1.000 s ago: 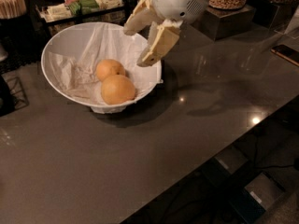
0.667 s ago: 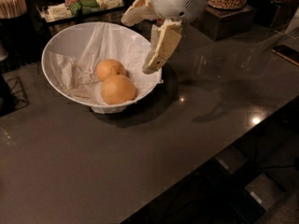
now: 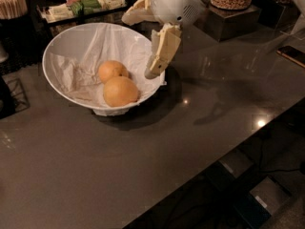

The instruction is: Pick orange from white bowl

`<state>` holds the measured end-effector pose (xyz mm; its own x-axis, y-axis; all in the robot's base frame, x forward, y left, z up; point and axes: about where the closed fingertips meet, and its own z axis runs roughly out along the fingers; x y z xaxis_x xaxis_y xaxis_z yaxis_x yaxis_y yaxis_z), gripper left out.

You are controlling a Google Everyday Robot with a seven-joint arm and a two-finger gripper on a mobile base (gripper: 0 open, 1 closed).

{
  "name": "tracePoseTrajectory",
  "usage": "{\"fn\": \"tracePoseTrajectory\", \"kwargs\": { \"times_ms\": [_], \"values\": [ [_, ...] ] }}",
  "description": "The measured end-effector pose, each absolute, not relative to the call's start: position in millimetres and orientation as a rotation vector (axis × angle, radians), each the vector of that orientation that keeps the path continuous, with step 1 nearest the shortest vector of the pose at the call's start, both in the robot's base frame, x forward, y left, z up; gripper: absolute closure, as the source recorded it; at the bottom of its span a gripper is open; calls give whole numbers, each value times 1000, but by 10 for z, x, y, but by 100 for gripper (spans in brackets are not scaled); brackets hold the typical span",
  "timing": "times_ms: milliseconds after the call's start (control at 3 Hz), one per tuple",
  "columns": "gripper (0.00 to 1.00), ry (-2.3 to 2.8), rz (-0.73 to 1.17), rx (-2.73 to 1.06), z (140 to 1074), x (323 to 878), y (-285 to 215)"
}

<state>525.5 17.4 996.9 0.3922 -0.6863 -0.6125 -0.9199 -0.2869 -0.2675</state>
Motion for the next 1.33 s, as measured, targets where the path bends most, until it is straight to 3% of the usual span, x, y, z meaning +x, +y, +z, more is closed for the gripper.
{"fn": "tracePoseTrajectory", "kwargs": {
  "times_ms": [667, 1333],
  "values": [
    [24, 1392, 604, -2083, 9639, 5344, 362],
    [17, 1405, 645, -2078, 9494, 5405, 416]
  ]
}}
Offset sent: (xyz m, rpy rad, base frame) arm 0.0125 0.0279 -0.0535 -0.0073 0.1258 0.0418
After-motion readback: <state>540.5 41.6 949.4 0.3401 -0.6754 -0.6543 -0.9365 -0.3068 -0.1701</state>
